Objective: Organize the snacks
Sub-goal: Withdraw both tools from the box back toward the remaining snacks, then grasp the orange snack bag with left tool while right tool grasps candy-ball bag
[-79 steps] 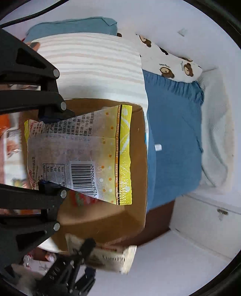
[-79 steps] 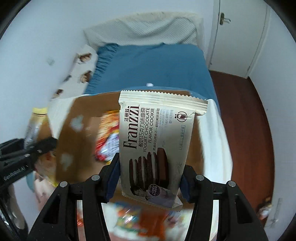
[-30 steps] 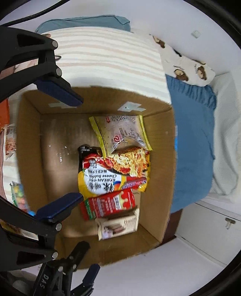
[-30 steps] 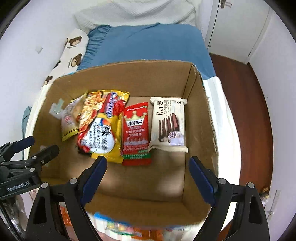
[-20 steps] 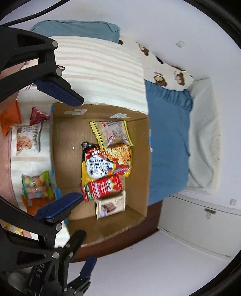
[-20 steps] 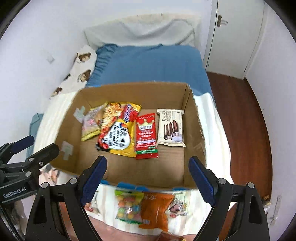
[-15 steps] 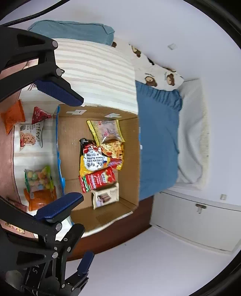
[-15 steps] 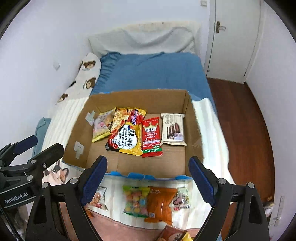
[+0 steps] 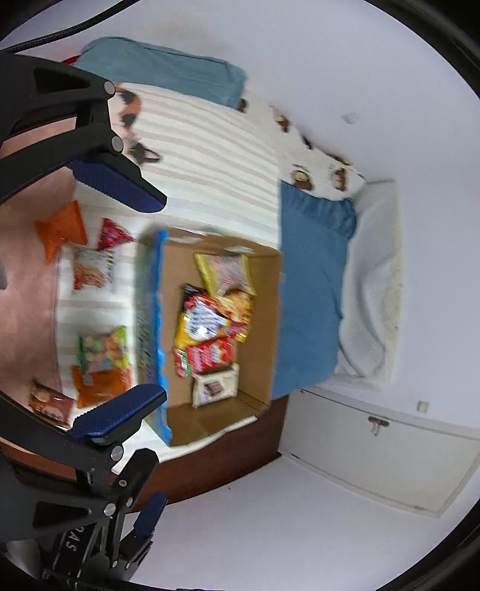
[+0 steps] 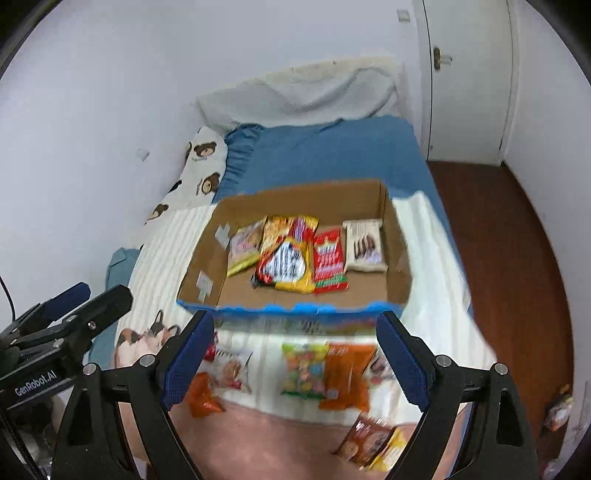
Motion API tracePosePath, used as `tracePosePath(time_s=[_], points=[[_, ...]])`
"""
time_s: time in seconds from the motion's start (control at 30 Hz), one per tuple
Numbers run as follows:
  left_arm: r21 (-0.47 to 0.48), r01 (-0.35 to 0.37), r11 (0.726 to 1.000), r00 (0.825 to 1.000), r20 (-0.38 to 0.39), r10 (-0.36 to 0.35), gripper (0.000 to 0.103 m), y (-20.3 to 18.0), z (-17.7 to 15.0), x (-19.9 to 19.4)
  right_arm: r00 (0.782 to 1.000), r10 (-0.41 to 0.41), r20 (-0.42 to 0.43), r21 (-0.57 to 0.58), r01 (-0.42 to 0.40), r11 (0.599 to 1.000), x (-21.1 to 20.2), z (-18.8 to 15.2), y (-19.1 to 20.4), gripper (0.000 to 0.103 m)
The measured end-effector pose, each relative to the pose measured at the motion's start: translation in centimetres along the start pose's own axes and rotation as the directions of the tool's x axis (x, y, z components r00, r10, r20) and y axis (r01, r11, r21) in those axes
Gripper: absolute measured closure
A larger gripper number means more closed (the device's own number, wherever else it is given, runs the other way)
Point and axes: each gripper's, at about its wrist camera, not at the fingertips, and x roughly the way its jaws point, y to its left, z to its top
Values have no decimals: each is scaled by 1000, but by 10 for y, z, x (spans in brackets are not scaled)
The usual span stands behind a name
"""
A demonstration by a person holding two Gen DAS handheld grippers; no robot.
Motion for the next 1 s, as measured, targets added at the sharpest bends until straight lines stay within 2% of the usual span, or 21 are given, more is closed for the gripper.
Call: tracePosePath(time_s=[0.13,0.2,0.27,0.37,0.47,0.6,0.67,0.7,0.77,0.8,0.9,1.0], points=[[-29,-28,999,993,-112,24,8,31,-25,33,996,-13,-93,36,16,999,44,-24,-5,11],[-35,-58,998,985,-164,52,8,47,-42,50,987,-15,-157,50,23,998,74,-37,-7,11],[-52,-87,995,968,-242,72,8,67,-61,74,979,-26,-202,51,37,998,102,-47,-7,11],[-104,-102,989,930,-364,57,8,97,-89,117,961,-53,-273,47,68,997,146,-64,-7,12],[-143,-96,985,879,-476,17,8,113,-121,155,945,-66,-319,52,87,995,175,-74,-9,21],[-223,-70,972,816,-573,-73,8,126,-151,192,926,-98,-364,41,121,992,204,-82,-8,30],[-265,-76,961,797,-595,-101,8,130,-162,208,913,-106,-393,43,133,990,218,-84,-9,35],[-280,-75,957,794,-597,-112,9,132,-165,215,905,-110,-410,36,137,990,226,-87,-8,39],[-309,-74,948,796,-591,-131,35,135,-172,223,893,-132,-430,17,154,988,237,-92,-6,42],[-299,-81,951,802,-586,-116,52,135,-176,224,891,-140,-432,7,158,987,239,-93,-5,45],[-250,-75,965,819,-568,-83,55,129,-185,214,881,-148,-450,-43,144,989,239,-105,5,50],[-187,-71,980,821,-569,-50,56,118,-198,203,863,-146,-483,-107,108,988,230,-126,18,51]])
